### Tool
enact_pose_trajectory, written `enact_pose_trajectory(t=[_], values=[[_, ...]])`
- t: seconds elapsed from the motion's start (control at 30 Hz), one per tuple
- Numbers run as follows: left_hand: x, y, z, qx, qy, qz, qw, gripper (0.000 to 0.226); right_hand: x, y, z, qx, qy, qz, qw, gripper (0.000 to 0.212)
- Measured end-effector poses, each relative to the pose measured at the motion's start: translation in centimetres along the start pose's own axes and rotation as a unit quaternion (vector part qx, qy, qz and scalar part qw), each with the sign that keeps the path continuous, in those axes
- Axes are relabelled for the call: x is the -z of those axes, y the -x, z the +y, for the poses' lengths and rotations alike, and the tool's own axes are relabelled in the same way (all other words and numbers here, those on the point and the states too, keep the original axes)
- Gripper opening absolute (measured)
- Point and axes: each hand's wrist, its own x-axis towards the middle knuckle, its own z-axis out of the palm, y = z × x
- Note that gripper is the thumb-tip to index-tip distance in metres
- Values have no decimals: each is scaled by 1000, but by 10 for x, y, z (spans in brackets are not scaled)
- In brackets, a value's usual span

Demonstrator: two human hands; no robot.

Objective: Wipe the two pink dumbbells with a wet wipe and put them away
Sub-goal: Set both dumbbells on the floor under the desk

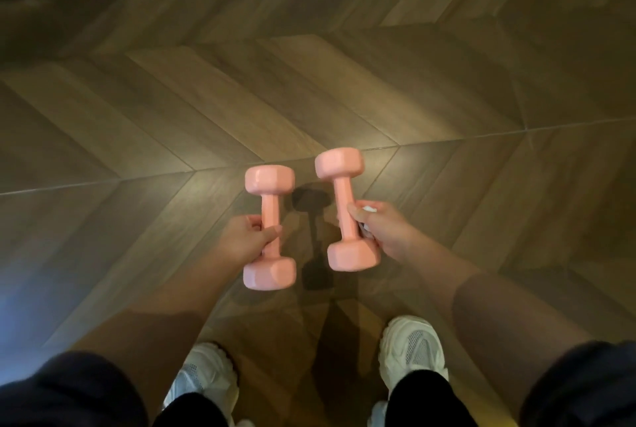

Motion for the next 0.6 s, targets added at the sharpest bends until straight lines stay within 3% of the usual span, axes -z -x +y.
enact_pose_trajectory(t=[0.33, 0.6], values=[[14, 162, 149, 29, 168, -3, 985, 24, 92, 177, -97, -13, -78, -8, 997, 26], [-11, 243, 279, 28, 186, -37, 981, 13, 204, 265, -193, -18, -46, -13, 999, 26]])
